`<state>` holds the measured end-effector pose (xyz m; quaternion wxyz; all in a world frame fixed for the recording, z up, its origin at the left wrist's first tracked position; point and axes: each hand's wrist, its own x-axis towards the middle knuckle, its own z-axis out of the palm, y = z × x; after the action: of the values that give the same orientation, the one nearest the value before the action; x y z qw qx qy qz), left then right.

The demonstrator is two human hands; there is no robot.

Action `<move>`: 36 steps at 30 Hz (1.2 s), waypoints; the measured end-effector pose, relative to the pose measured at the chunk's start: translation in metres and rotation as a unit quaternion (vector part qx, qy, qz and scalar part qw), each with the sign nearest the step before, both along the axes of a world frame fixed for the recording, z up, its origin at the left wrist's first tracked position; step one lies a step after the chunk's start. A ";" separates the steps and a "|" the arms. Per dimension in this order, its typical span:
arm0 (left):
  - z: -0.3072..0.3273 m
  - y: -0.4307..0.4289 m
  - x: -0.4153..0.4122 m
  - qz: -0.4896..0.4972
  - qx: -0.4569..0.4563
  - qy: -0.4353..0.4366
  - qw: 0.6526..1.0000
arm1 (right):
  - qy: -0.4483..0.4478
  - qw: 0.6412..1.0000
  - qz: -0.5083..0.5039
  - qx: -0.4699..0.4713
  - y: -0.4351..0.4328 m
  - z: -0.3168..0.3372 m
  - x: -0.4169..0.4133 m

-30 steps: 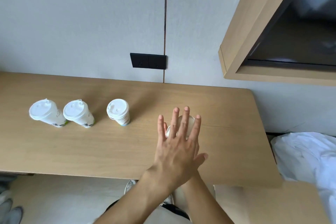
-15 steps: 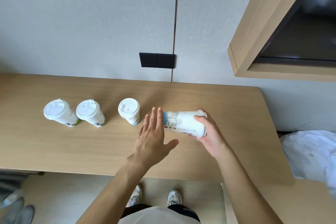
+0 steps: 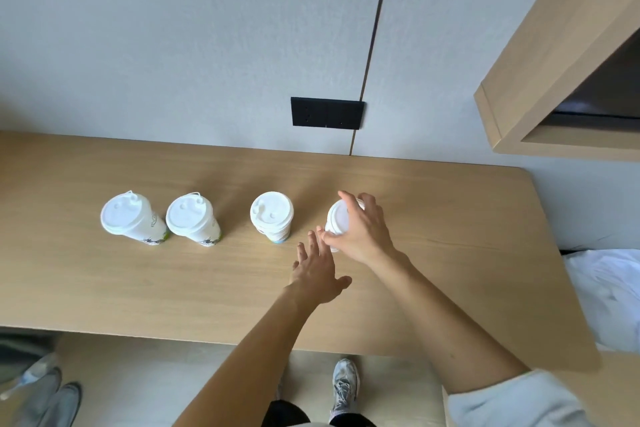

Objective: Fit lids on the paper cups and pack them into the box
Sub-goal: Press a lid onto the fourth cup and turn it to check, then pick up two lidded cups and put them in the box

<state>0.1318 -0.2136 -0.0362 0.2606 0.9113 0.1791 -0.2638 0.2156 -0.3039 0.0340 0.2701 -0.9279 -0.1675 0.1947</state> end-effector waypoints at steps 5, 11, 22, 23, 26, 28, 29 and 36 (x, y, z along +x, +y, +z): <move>-0.034 0.013 0.008 -0.009 0.006 0.020 1.000 | -0.037 0.997 0.030 -0.056 0.026 -0.018 0.003; -0.063 0.021 0.012 -0.017 0.019 0.032 0.999 | -0.037 0.996 0.045 -0.073 0.036 -0.034 0.004; -0.065 0.022 0.015 0.010 -0.003 0.023 1.000 | -0.038 0.994 0.058 -0.089 0.037 -0.038 0.014; -0.064 0.024 0.013 0.013 -0.004 0.019 1.000 | -0.037 0.993 0.064 -0.094 0.037 -0.038 0.014; -0.062 0.028 0.008 0.020 -0.002 0.004 1.000 | -0.028 0.992 0.079 -0.096 0.036 -0.036 0.016; -0.051 0.030 0.004 0.030 -0.006 0.002 1.000 | -0.037 0.991 0.087 -0.093 0.033 -0.033 0.016; -0.044 0.029 0.000 0.041 -0.010 -0.004 0.999 | -0.044 0.991 0.088 -0.089 0.031 -0.031 0.016; 0.009 0.028 -0.082 0.237 -0.060 -0.184 0.952 | -0.102 0.987 0.017 0.124 -0.011 -0.045 -0.005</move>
<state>0.0503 -0.1855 -0.0273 0.3985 0.8579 0.3227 -0.0325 0.2106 -0.3152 -0.0106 0.3612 -0.8992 -0.2328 0.0817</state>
